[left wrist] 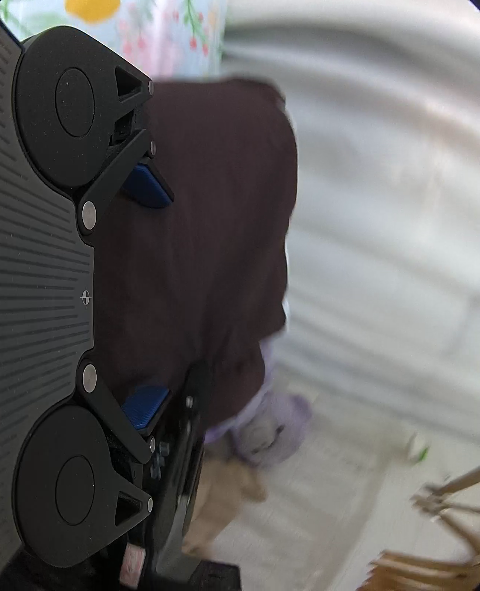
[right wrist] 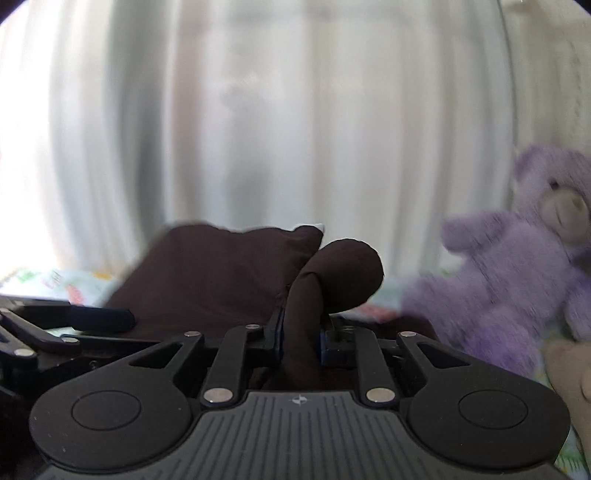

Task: Fold large clothes

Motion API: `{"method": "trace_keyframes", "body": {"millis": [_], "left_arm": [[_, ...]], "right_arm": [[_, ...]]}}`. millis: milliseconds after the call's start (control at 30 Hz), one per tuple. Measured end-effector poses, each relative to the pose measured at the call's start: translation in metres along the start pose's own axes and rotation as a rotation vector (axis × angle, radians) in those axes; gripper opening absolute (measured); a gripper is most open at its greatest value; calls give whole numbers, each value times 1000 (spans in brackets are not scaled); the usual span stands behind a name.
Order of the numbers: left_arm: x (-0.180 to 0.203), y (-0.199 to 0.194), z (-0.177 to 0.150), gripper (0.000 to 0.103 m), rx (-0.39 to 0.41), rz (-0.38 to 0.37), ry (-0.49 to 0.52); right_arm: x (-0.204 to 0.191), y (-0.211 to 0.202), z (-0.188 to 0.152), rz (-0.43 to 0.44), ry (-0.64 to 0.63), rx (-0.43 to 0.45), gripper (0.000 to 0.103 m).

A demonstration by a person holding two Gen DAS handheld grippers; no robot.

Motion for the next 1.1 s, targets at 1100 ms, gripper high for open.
{"method": "trace_keyframes", "body": {"millis": [1100], "left_arm": [[-23, 18, 0, 103, 180, -104, -104]], "right_arm": [[1, 87, -2, -26, 49, -60, 34]]}}
Point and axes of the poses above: each gripper's, at about its wrist camera, not at the fingertips, and y roughly the way its jaws point, x to its right, z to its top, the point moved 2 cm from there along y, roughly the way its jaws point, and after that the axes turned 6 degrees about -x, right-handed, at the moved point
